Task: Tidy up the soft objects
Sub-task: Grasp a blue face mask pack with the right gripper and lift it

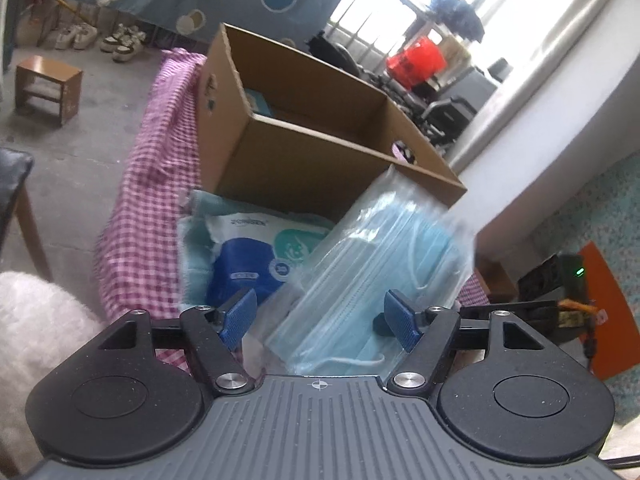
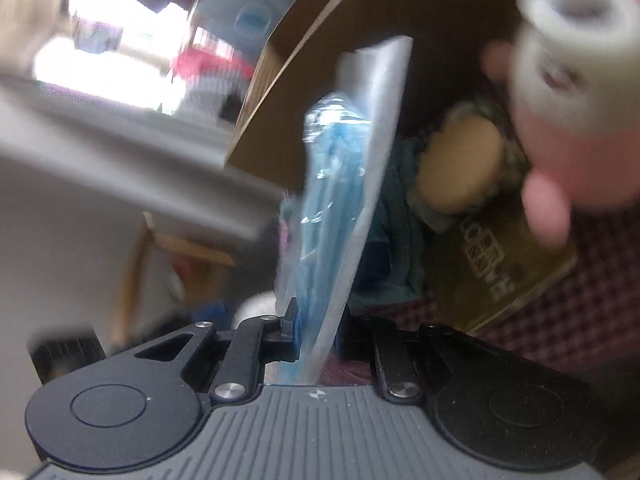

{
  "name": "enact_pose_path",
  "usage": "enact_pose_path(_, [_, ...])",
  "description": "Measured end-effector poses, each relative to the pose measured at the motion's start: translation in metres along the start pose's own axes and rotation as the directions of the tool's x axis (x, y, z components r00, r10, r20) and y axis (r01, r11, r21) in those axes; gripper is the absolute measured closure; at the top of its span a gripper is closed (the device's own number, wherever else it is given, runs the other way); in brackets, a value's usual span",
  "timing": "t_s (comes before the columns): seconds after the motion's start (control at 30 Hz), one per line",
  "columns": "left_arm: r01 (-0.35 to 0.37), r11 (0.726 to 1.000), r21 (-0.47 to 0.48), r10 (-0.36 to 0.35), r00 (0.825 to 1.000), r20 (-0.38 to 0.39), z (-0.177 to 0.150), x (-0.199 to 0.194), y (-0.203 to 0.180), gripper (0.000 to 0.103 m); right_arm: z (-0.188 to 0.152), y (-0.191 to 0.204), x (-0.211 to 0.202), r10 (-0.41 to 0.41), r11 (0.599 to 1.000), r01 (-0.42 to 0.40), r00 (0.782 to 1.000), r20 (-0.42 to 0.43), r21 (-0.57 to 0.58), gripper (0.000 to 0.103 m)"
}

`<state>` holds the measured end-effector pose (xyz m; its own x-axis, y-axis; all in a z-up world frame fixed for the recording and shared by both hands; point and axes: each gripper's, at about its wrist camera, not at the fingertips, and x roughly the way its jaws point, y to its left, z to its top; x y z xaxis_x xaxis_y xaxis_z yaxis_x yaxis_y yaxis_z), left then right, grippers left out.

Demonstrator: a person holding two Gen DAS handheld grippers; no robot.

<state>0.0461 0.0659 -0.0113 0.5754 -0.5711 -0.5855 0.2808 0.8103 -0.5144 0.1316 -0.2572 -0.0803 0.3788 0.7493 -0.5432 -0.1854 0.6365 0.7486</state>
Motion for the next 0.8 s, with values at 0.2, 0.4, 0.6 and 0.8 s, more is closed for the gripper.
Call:
enact_pose_path(0.2, [0.059, 0.997, 0.048, -0.058, 0.998, -0.033, 0.006, 0.030, -0.002, 0.033, 0.019, 0.011, -0.011, -0.101, 0.987, 0.099, 0.995, -0.011, -0.130, 0.087])
enact_pose_path(0.4, [0.089, 0.994, 0.065, -0.082, 0.992, -0.097, 0.008, 0.053, -0.002, 0.037, 0.024, 0.003, -0.019, -0.118, 0.989, 0.117, 0.993, -0.004, -0.092, 0.085])
enact_pose_path(0.6, [0.084, 0.992, 0.096, -0.073, 0.992, -0.107, 0.007, 0.061, -0.010, 0.037, 0.025, -0.002, -0.015, -0.125, 0.988, 0.126, 0.992, 0.010, -0.093, 0.085])
enact_pose_path(0.8, [0.096, 0.990, 0.104, -0.085, 0.991, -0.105, 0.004, 0.061, -0.010, 0.037, 0.019, 0.023, -0.014, -0.156, 0.965, 0.164, 0.986, 0.055, -0.205, 0.087])
